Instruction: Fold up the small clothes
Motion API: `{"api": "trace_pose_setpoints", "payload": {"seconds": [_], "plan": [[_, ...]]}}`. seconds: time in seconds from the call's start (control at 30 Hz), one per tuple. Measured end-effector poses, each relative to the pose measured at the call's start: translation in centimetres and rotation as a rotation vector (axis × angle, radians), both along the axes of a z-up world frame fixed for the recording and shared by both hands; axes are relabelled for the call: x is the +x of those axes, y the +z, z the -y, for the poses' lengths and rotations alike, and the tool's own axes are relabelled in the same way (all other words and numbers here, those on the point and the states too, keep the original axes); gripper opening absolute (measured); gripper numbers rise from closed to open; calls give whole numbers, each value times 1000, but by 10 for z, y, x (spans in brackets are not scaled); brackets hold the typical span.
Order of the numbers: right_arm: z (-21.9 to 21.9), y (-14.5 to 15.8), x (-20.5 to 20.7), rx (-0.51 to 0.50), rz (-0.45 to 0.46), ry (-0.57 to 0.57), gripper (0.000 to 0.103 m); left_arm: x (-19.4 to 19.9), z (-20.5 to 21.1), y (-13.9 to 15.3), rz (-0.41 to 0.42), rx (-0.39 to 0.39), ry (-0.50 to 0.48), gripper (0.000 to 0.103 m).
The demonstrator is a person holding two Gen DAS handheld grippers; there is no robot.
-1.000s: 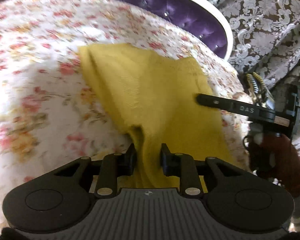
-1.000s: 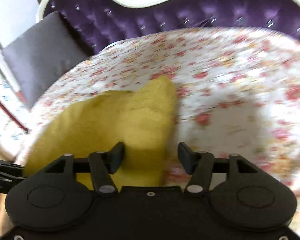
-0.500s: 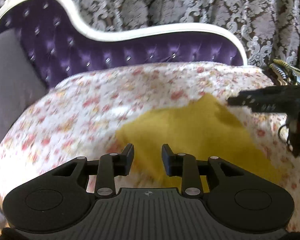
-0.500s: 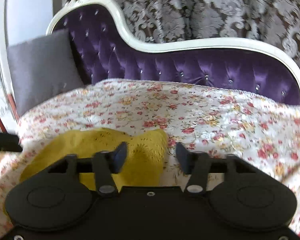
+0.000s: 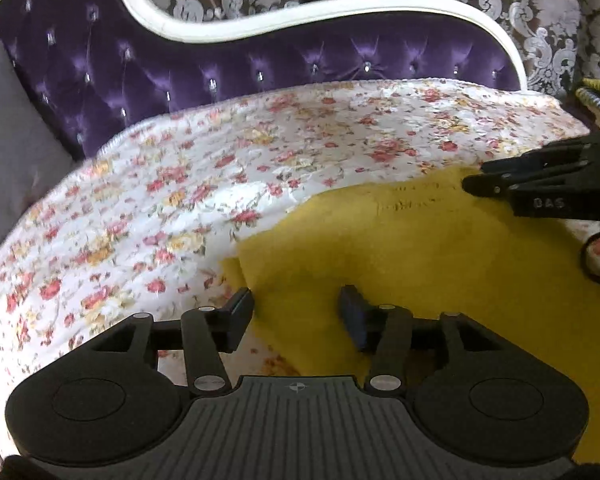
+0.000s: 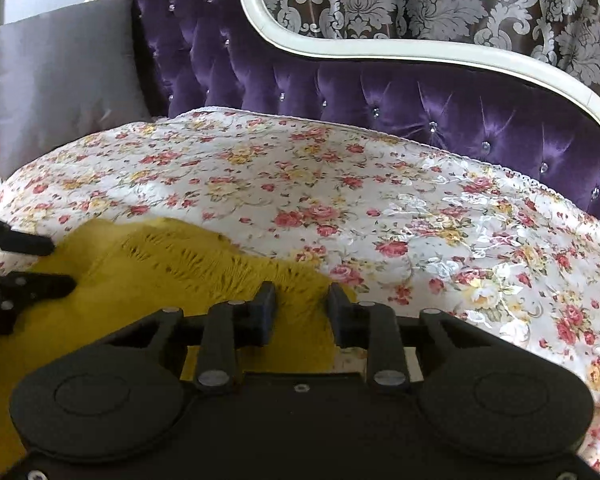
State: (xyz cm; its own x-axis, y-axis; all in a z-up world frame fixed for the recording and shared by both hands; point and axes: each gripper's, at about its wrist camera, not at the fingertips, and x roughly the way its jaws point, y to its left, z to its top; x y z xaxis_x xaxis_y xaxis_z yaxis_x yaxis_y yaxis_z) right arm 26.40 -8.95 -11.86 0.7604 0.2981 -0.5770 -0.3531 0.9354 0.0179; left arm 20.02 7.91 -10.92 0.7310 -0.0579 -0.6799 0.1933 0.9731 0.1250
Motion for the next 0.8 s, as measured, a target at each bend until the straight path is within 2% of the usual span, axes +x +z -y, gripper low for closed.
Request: {"api": "trace_pose_setpoints", "payload": {"seconds": [0.03, 0.13, 0.23, 0.33, 0.47, 0.53, 0.6, 0.7, 0.8], "plan": [[1, 1, 0, 3, 0, 1, 39, 1, -1, 9, -13, -9, -5, 47], [4, 2, -3, 19, 1, 9, 40, 10, -1, 35, 53, -48, -29, 47], [7, 1, -3, 42, -4, 9, 42, 34, 5, 45, 47, -84, -66, 47], [8, 2, -5, 52, -4, 17, 44, 53, 22, 35, 39, -60, -105, 47], [16, 13, -8, 102, 7, 38, 45, 61, 35, -4, -27, -20, -111, 49], [21, 25, -8, 123, 39, 69, 45, 49, 32, -11, 33, -53, -84, 48], [20, 35, -1, 131, 51, 114, 45, 39, 30, -12, 56, -60, -64, 48], [15, 42, 23, 179, 2, 197, 45, 26, 32, -14, 97, -39, -55, 48], [3, 35, 49, 210, -97, 268, 46, 24, 34, -11, 116, -17, -61, 48]]}}
